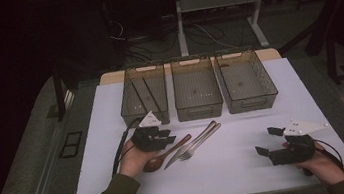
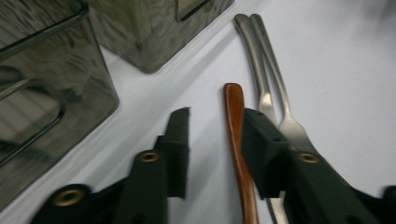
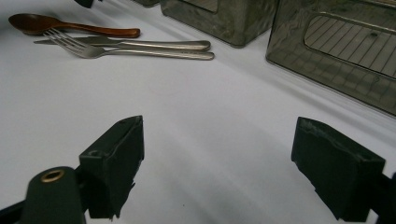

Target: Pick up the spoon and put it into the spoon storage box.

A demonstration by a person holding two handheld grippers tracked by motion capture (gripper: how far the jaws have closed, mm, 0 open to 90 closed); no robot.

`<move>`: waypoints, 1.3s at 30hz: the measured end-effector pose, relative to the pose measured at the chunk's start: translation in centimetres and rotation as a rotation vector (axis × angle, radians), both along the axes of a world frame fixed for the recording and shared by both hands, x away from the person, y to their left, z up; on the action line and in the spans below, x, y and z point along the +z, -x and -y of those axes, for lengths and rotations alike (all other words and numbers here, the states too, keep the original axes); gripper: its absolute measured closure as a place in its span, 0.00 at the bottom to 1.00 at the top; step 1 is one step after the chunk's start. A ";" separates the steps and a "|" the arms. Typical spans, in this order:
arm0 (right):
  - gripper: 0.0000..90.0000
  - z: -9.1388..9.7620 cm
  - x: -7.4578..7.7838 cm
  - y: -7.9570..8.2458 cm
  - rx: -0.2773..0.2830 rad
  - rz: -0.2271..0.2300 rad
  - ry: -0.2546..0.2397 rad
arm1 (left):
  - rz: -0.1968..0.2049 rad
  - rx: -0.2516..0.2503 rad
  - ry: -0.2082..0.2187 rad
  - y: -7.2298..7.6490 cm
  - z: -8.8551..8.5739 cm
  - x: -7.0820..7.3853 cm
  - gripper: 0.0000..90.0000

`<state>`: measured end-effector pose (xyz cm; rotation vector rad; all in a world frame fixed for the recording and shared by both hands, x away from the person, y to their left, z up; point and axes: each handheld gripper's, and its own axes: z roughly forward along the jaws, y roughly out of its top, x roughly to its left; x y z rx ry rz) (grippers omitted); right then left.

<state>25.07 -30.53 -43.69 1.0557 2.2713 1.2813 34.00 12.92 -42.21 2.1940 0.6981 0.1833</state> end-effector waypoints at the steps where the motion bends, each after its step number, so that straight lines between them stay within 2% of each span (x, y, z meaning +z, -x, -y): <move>1: 0.18 0.0 0.0 0.0 0.001 0.002 0.000 | 0.005 -0.003 -0.009 0.2 -0.3 0.1 0.62; 3: 0.18 0.0 0.0 0.0 0.002 0.001 -0.001 | 0.001 0.008 0.001 0.7 -0.9 0.2 0.55; 11: 0.17 -0.4 -0.2 0.1 0.038 -0.016 0.010 | 0.004 0.016 0.060 3.1 -3.1 0.0 0.42; 12: 0.13 -0.5 -0.2 0.1 0.040 -0.018 0.017 | 0.006 0.021 0.064 3.4 -3.3 0.0 0.40; 18: 0.13 -0.9 -0.5 0.0 0.032 -0.027 0.045 | 0.010 0.030 0.072 4.5 -4.6 -0.4 0.32; 21: 0.11 -1.1 -0.5 -0.2 0.034 -0.031 0.029 | 0.004 0.044 0.077 4.9 -5.2 -0.6 0.30; 24: 0.11 -1.4 -0.6 -0.4 0.039 -0.025 0.008 | 0.004 0.049 0.079 5.4 -5.7 -0.9 0.29; 27: 0.11 -1.6 -0.6 -0.3 0.040 -0.026 0.013 | -0.006 0.060 0.087 5.7 -6.0 -1.2 0.29; 34: 0.11 -1.7 -0.4 -0.3 0.029 -0.011 0.012 | -0.025 0.065 0.049 5.7 -6.0 -1.8 0.32; 39: 0.11 -1.8 -0.5 -0.3 0.032 -0.011 0.019 | -0.036 0.051 0.031 5.6 -5.9 -2.1 0.39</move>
